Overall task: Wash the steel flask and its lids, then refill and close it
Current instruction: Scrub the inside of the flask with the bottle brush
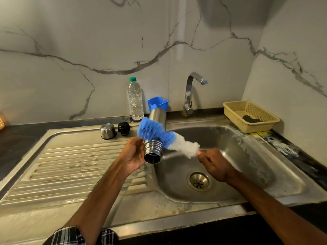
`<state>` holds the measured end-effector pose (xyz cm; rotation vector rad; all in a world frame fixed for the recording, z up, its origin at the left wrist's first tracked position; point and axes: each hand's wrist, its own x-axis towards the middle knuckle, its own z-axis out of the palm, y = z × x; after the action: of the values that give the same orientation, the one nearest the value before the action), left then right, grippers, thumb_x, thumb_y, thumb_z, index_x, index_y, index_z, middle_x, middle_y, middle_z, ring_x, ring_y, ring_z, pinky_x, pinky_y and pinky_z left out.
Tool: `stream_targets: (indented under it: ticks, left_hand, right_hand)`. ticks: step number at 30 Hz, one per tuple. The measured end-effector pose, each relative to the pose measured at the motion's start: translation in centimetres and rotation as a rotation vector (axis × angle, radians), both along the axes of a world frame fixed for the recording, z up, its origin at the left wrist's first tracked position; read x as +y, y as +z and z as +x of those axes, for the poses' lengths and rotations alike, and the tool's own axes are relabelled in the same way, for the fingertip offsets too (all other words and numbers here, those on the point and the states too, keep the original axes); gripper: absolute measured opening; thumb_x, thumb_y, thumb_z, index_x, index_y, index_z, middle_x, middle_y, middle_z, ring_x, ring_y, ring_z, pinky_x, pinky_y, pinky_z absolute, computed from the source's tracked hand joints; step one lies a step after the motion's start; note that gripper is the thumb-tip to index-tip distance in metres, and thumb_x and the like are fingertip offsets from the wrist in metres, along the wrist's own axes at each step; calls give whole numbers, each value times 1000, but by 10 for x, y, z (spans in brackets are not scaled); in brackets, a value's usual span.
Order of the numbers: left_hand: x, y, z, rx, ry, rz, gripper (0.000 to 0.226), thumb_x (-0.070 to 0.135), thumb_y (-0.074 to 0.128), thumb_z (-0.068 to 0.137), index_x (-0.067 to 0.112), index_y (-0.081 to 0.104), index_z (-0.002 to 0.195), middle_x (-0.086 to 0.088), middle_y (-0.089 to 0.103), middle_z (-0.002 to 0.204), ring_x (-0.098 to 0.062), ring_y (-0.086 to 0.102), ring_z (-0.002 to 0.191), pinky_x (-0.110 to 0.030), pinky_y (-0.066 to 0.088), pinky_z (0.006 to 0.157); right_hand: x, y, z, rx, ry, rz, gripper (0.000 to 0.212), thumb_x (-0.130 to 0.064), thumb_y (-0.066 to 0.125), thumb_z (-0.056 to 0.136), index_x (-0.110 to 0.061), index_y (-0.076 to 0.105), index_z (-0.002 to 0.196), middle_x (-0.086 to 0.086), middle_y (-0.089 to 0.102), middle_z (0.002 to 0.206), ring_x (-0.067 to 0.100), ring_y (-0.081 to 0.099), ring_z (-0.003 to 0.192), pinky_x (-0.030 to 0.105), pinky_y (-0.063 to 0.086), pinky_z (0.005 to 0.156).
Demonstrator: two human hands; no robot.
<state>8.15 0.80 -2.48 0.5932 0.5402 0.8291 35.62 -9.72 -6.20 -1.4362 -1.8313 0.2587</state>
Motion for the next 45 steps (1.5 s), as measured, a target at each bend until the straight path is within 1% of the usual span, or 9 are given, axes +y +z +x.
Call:
stream_targets:
  ticks: [3,7,14,19,25,30,34,39,45]
  left_hand:
    - [4,-2,1,11,-2,-4,54,25,63,94,0,49,141,-24,65,129,-34,69,106,-50,50,106]
    - [2,-1,1,12,11,17,48,18,59,87,-2,55,131,-20,71,109,-28,74,87,-40,64,75]
    - [11,-10,2,30,-13,40,38,18,57,84,-1,60,118,-16,74,100,-24,76,80,-37,64,68]
    - [13,-12,6,77,-39,75,41,29,54,98,3,60,131,-18,70,122,-29,74,97,-45,60,88]
    - [12,-14,10,95,-54,78,39,31,51,103,6,60,130,-15,74,117,-25,76,94,-44,61,86]
    - [9,-8,9,68,-57,85,47,33,56,102,6,55,140,-16,63,137,-26,72,105,-48,54,99]
    - [4,-5,8,87,-45,68,53,33,61,99,6,52,144,-16,65,133,-27,71,103,-43,61,87]
    - [-2,-2,4,65,-17,71,53,24,64,91,3,53,138,-14,74,109,-25,75,89,-38,63,75]
    - [-1,1,1,39,-18,40,46,20,56,98,0,51,140,-16,73,111,-25,75,90,-37,63,74]
  right_hand:
    - [-1,4,-2,21,-75,-40,55,-50,34,99,-17,41,56,-6,33,51,7,30,46,33,24,48]
    - [-8,8,-10,13,-13,-54,53,-48,34,100,-23,37,54,-7,30,51,9,27,46,37,25,48]
    - [-18,10,-13,-2,-56,-73,56,-39,37,103,-10,36,55,-1,29,52,10,26,48,33,23,50]
    - [-11,9,-7,33,-142,-119,62,-51,33,99,-8,35,55,-1,30,52,10,28,48,39,26,50]
    - [-14,15,-16,39,-167,-163,55,-37,39,104,-12,37,55,-2,33,51,10,28,47,39,27,50]
    - [-16,6,-25,21,-218,-133,58,-37,40,104,-7,36,55,0,33,52,10,29,48,35,28,51]
    - [-12,-3,-22,-1,-251,-112,62,-49,33,100,-6,42,55,-2,37,52,10,34,48,41,33,53]
    - [-19,-4,-28,42,-135,-118,60,-38,39,102,-2,38,54,-3,31,50,8,28,46,39,26,48]
    - [-18,-3,-25,25,-123,-84,59,-45,35,101,-8,35,54,-4,30,50,9,28,46,39,25,48]
